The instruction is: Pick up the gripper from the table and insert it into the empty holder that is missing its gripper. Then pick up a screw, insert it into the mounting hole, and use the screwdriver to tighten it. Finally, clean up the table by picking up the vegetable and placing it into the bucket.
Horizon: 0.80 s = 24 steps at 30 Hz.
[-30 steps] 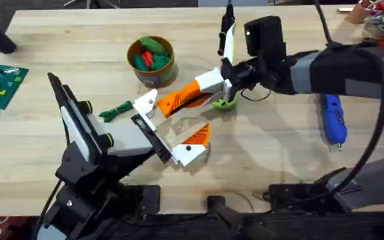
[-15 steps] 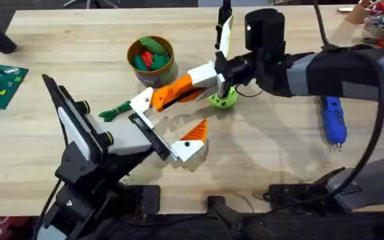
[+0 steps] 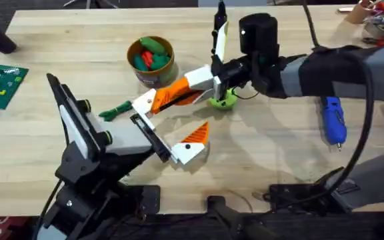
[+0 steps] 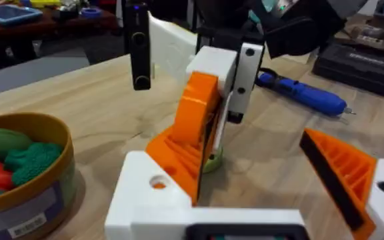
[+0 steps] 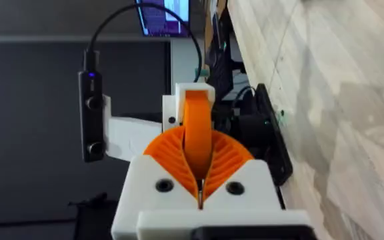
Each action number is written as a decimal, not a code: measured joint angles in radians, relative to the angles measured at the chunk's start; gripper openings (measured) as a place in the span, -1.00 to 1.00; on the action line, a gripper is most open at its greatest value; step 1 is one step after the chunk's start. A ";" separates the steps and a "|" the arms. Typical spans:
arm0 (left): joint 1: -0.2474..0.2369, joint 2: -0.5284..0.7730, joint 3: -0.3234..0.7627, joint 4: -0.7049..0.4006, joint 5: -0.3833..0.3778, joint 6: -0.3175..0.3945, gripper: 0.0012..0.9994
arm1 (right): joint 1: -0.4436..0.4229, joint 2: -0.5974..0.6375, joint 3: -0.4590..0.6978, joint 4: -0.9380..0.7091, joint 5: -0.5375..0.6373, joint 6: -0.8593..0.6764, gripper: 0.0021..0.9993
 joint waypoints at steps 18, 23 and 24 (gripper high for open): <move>0.009 0.000 0.000 0.000 -0.013 -0.007 0.96 | 0.061 0.086 0.101 0.002 0.010 0.026 -0.97; 0.010 0.000 0.000 -0.001 -0.022 -0.009 0.96 | 0.065 0.089 0.107 0.002 0.012 0.030 -0.97; 0.010 0.000 0.000 -0.001 -0.023 -0.009 0.96 | 0.065 0.089 0.107 0.002 0.014 0.030 -0.97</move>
